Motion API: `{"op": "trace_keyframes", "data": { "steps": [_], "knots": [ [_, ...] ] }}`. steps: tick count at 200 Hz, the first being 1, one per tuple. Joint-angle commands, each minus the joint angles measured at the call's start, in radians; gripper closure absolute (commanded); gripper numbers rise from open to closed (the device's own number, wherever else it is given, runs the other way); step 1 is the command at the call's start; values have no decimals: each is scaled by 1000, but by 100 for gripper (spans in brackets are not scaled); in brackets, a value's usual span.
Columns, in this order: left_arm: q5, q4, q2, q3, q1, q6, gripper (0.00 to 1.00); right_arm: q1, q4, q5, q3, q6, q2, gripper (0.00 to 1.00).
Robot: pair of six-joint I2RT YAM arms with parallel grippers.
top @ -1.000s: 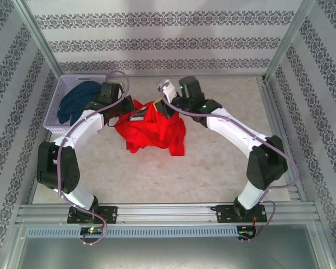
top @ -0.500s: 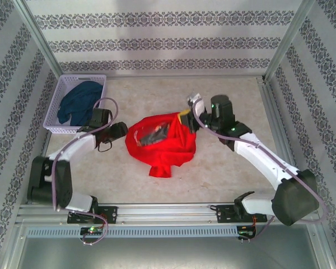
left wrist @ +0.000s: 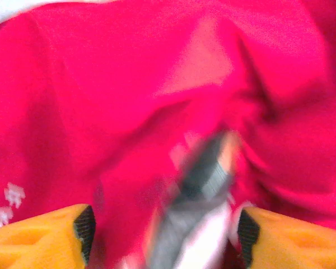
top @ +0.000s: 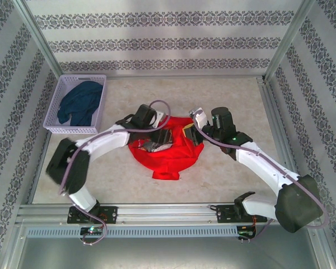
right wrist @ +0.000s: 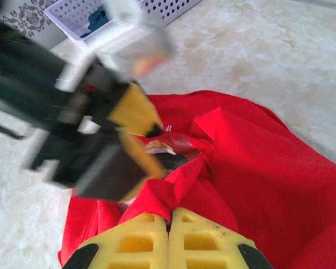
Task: Fold the inside-out t-shirt
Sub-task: Turn the T-shirt inside out at the center of the table.
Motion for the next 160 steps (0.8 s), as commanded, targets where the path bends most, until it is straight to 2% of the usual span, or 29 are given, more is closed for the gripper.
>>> {"op": "trace_keyframes", "data": {
  "steps": [1, 19, 51, 65, 88, 102, 127, 142, 160],
  "knots": [
    [-94, -49, 110, 137, 26, 36, 63, -14, 20, -35, 97, 17, -9, 100],
    [-65, -27, 80, 174, 84, -38, 100, -50, 12, -81, 195, 47, -32, 100],
    [13, 68, -100, 36, 289, -232, 100, -128, 19, -173, 266, 135, -119, 100],
    [-34, 44, -139, -15, 345, -246, 100, -150, 17, -180, 219, 162, -160, 100],
    [-110, 14, -137, -83, 373, -235, 100, -173, 7, -132, 79, 181, -211, 100],
    [-120, 12, -126, -111, 374, -227, 94, -182, -2, -101, -2, 194, -226, 100],
    [-85, 45, -150, -172, 354, -204, 67, -178, -19, -74, -86, 219, -216, 100],
    [-158, 25, -201, -212, 305, -167, 52, -173, -31, -63, -111, 234, -198, 100],
    [-246, -25, -289, -263, 217, -152, 40, -171, -30, -55, -131, 258, -192, 100]
  ]
}}
